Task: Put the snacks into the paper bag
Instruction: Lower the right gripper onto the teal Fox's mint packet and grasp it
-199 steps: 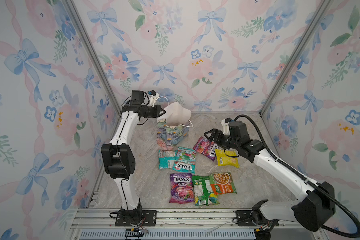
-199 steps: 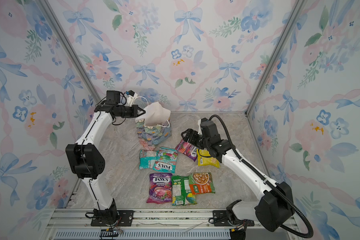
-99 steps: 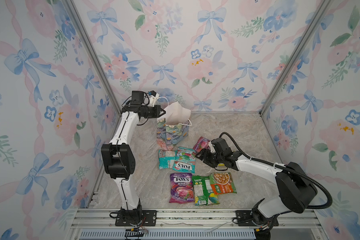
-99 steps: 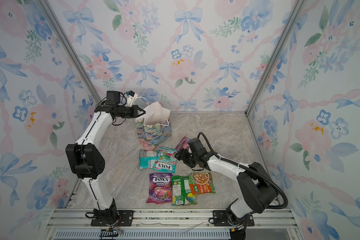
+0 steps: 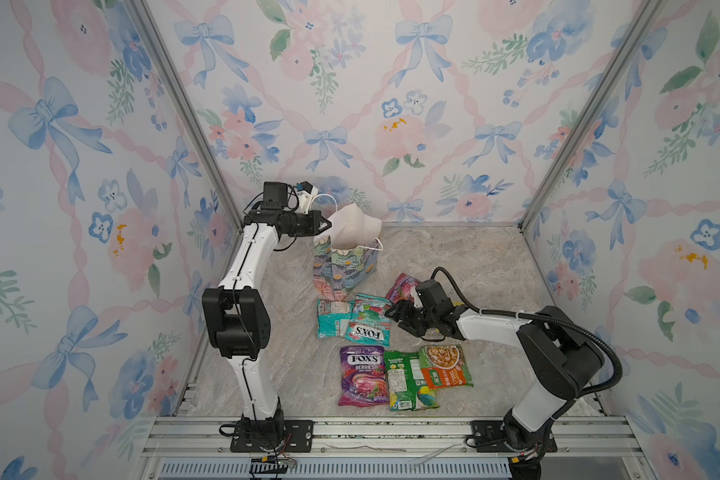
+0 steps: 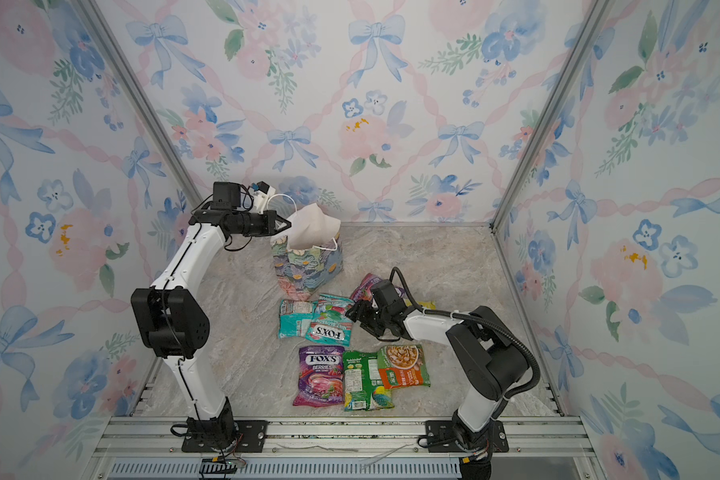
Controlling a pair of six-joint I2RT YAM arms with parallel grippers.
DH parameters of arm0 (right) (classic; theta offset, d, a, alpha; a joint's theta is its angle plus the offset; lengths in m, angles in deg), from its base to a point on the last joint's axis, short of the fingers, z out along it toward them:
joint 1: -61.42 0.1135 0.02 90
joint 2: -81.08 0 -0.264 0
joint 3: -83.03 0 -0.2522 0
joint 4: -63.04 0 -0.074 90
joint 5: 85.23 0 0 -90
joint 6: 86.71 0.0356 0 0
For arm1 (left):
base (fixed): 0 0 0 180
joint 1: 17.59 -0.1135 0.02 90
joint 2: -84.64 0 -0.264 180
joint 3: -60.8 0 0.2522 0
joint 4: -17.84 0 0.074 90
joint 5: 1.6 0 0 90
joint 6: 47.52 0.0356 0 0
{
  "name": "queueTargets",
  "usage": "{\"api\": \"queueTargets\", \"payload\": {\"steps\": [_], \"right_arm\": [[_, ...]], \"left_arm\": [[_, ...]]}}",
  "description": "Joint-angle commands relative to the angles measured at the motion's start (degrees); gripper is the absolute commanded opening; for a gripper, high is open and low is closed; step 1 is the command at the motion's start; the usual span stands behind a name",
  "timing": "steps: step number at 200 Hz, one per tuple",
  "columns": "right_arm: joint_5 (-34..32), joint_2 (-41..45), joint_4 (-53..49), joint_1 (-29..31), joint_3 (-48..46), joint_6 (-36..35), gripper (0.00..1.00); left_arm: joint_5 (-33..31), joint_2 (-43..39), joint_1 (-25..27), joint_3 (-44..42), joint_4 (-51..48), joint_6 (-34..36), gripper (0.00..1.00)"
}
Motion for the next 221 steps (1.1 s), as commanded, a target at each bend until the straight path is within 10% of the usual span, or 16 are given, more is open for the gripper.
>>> {"api": "queueTargets", "payload": {"steps": [1, 93, 221], "right_arm": [[1.0, -1.8, 3.6, 0.8, -1.0, 1.5, 0.68], [1.5, -7.3, 9.2, 1.5, -0.2, 5.2, 0.57], [0.8, -4.5, 5.8, 1.3, 2.2, 2.7, 0.0]], "left_arm": [[0.3, -1.6, -0.2, -1.1, -1.6, 0.6, 0.0], [0.5, -1.7, -0.2, -1.1, -1.6, 0.6, 0.0], [0.5, -2.1, -0.2, -1.1, -1.6, 0.6, 0.0]]}}
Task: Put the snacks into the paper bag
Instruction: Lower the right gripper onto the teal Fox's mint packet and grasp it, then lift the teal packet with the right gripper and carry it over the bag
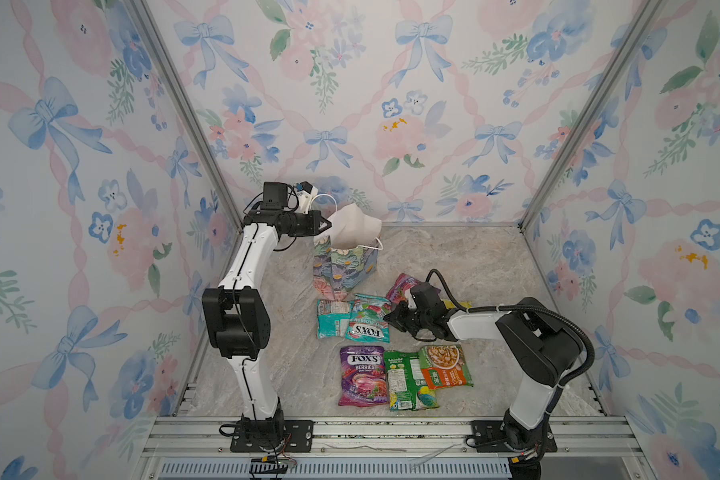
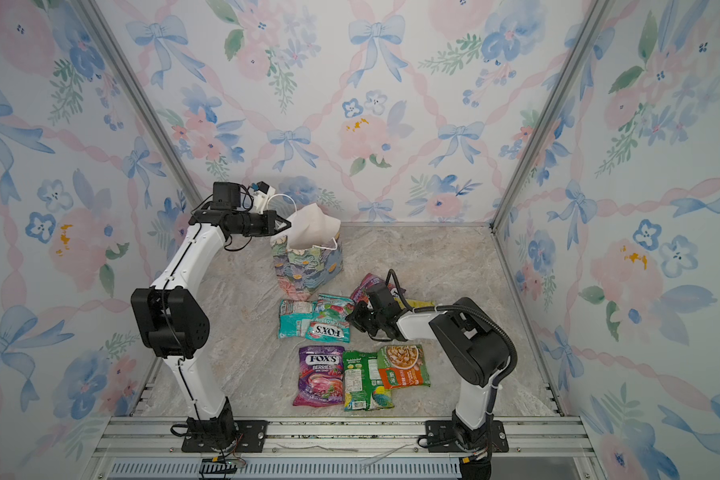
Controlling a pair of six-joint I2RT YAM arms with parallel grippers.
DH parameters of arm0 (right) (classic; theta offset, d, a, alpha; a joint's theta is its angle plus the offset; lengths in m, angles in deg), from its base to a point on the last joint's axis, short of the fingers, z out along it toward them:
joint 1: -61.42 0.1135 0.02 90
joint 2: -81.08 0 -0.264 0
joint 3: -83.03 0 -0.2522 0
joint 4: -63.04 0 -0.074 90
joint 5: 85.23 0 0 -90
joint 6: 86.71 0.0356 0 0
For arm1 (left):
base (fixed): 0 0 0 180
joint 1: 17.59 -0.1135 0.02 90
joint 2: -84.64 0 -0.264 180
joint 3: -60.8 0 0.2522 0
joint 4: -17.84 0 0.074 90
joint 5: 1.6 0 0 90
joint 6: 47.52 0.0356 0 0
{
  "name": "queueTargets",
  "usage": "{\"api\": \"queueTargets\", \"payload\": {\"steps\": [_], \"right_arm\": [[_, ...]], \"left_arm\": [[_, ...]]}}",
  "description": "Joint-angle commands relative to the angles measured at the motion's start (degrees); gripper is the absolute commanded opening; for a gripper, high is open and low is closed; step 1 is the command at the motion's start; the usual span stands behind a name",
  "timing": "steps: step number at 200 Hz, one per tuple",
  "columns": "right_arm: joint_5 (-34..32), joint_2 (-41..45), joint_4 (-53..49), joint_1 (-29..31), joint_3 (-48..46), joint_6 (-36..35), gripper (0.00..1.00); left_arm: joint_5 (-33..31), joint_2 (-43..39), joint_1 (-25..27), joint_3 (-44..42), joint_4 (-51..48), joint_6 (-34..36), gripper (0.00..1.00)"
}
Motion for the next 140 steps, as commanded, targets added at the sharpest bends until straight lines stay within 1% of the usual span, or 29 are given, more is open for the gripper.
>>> {"api": "queueTargets", "payload": {"steps": [1, 29, 65, 80, 83, 91, 140], "right_arm": [[-0.7, 2.3, -4.3, 0.6, 2.1, -2.5, 0.0], [-1.5, 5.2, -9.1, 0.4, 4.5, -5.2, 0.0], [-2.0, 9.2, -12.4, 0.2, 7.0, -6.4, 0.0], [-2.2, 9.5, -13.9, 0.1, 8.2, -7.0, 0.0], [-2.2, 11.0, -14.1, 0.1, 8.4, -7.1, 0.0], [-2.3, 11.7, -14.5, 0.0, 8.7, -7.3, 0.0], [-2.4, 13.6, -16.2, -0.4, 10.1, -7.6, 0.0]], "left_arm": [[0.5, -2.1, -0.2, -1.0, -1.6, 0.6, 0.0], [0.4, -2.1, -0.2, -1.0, -1.6, 0.6, 0.0], [0.3, -2.2, -0.2, -1.0, -1.6, 0.5, 0.0], [0.3, -2.1, -0.2, -1.1, -1.7, 0.5, 0.0], [0.4, -2.1, -0.2, -1.0, -1.6, 0.5, 0.0], [0.4, -2.1, -0.2, -1.1, -1.6, 0.5, 0.0], [0.3, -2.3, -0.2, -1.2, -1.6, 0.4, 0.0]]}}
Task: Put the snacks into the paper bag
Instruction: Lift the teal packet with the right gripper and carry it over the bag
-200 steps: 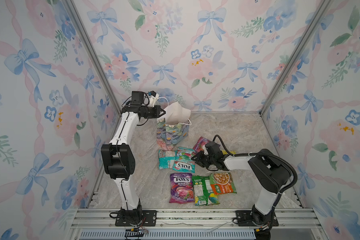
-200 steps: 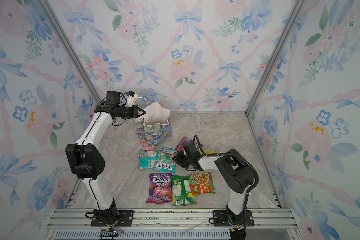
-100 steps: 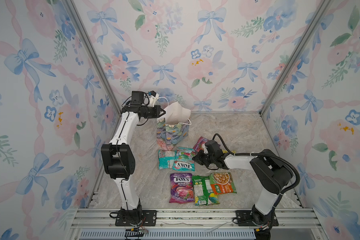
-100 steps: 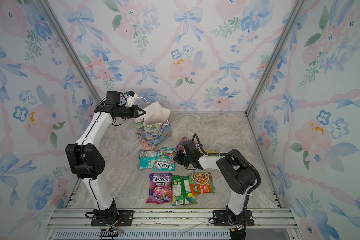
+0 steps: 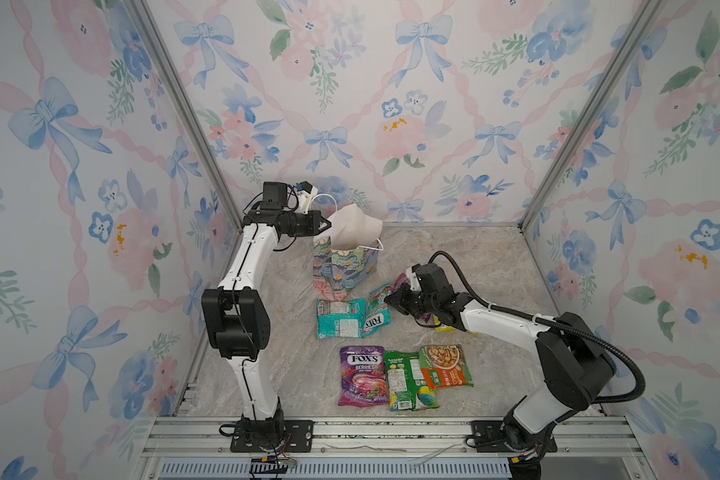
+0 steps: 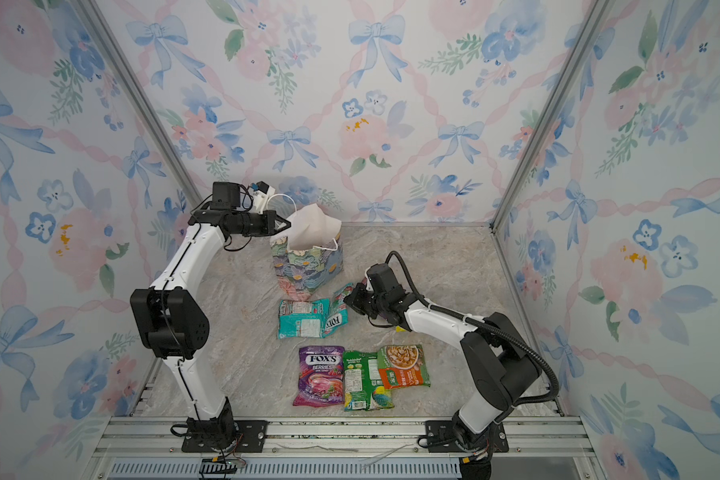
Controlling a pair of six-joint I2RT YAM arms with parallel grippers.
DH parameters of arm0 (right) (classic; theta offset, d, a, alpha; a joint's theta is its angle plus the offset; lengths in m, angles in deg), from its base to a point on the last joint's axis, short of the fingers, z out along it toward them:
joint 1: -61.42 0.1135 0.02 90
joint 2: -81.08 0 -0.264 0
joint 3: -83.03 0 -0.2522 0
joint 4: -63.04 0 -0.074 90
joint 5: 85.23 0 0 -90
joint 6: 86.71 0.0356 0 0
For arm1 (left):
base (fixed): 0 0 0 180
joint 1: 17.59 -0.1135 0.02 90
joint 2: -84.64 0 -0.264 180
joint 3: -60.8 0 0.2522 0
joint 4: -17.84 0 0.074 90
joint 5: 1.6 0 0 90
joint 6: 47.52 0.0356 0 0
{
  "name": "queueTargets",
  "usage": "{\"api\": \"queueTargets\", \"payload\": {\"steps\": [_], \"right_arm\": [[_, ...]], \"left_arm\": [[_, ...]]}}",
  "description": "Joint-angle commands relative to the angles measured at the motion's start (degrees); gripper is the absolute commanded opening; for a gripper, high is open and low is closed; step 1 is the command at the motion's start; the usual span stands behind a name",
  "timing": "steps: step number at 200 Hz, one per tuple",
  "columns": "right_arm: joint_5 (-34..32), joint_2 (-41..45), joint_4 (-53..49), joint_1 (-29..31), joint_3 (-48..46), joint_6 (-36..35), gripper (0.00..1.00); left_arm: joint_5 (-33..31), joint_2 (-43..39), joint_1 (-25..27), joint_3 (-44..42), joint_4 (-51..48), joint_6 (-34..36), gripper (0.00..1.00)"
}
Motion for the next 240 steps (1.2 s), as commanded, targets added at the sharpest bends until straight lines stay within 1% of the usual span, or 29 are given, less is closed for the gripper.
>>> {"api": "queueTargets", "payload": {"steps": [1, 23, 44, 117, 185, 240], "right_arm": [[-0.3, 2.0, -2.0, -0.3, 2.3, -1.2, 0.0], [-0.3, 3.2, -2.9, -0.8, 3.2, -1.6, 0.0], [-0.9, 4.7, -5.9, -1.4, 5.4, -3.3, 0.0], [-4.4, 7.7, -15.7, -4.0, 15.7, -9.9, 0.0], [-7.7, 6.9, -22.1, -7.2, 29.8, -17.1, 0.0], [-9.2, 3.3, -25.0, -8.4, 42.5, -21.5, 0.0]], "left_arm": [[0.4, -1.9, -0.2, -1.1, -1.6, 0.4, 0.0], [0.5, -2.0, -0.2, -1.1, -1.6, 0.4, 0.0], [0.6, -2.0, -0.1, -1.0, -1.6, 0.3, 0.0], [0.1, -1.7, 0.0, -1.1, -1.6, 0.1, 0.0], [-0.7, -1.8, 0.2, -1.4, -1.6, 0.2, 0.0], [-1.0, -2.3, 0.3, -1.5, -1.6, 0.3, 0.0]]}}
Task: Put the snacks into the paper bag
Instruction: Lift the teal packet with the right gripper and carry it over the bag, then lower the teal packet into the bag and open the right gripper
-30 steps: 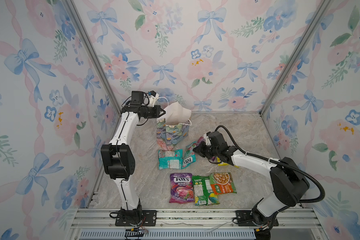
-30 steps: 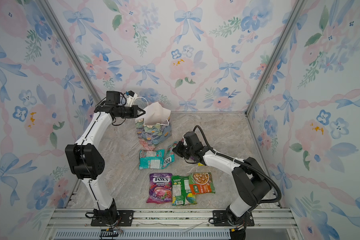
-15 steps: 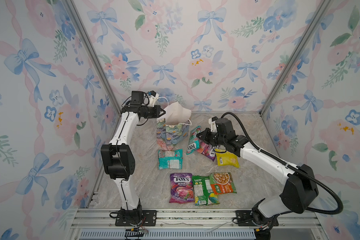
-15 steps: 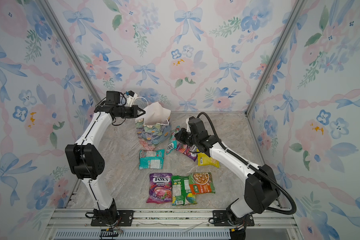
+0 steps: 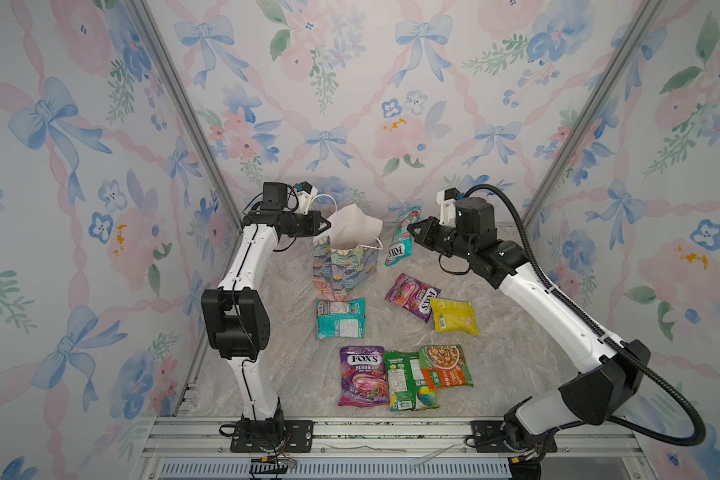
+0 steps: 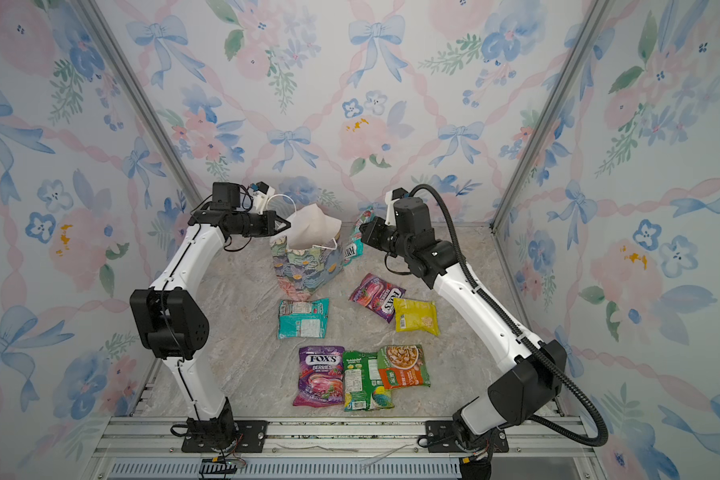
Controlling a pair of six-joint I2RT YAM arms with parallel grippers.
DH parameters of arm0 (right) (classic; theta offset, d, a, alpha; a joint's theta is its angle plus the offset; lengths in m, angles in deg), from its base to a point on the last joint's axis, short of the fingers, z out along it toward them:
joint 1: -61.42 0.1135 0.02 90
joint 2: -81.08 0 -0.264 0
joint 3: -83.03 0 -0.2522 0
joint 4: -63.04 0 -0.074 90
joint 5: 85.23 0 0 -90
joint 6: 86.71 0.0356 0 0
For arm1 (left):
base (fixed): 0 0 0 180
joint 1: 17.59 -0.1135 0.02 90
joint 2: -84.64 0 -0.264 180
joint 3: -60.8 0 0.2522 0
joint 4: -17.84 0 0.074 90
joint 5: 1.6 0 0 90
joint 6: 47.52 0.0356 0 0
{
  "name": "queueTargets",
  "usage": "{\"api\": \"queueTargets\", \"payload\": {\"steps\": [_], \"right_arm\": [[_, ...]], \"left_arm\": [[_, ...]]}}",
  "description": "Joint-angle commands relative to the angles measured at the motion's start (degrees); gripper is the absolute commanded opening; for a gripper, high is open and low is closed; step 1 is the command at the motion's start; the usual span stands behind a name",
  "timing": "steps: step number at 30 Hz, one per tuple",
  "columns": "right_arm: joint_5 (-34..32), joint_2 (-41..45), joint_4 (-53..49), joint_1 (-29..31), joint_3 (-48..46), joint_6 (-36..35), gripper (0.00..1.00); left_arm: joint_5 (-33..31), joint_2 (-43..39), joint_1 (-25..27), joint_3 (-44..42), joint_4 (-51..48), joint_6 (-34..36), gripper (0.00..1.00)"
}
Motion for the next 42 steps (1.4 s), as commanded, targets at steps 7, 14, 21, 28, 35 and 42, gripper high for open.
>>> {"api": "queueTargets", "payload": {"steps": [7, 14, 21, 28, 35, 42], "right_arm": [[-0.5, -8.3, -3.1, -0.9, 18.0, -5.7, 0.0], [0.1, -17.5, -7.5, 0.3, 32.8, -8.2, 0.0], [1.5, -27.4, -12.1, 3.1, 47.8, -8.4, 0.0], [3.0, -35.2, -14.5, 6.5, 58.7, -7.1, 0.0], [3.9, -35.5, -14.0, 8.4, 56.6, -7.1, 0.0], [2.8, -31.0, -10.1, 9.8, 47.2, -5.1, 0.0]], "left_arm": [[-0.6, -2.1, 0.4, -1.3, -1.6, 0.4, 0.0], [-0.3, -2.2, 0.4, -1.6, -1.6, 0.7, 0.0], [0.0, -2.1, 0.4, -1.8, -1.6, 0.7, 0.0], [-0.2, -2.4, 0.4, -1.8, -1.6, 0.7, 0.0], [-0.1, -2.2, 0.4, -1.8, -1.6, 0.7, 0.0], [-0.4, -2.5, 0.3, -1.8, -1.6, 0.8, 0.0]]}}
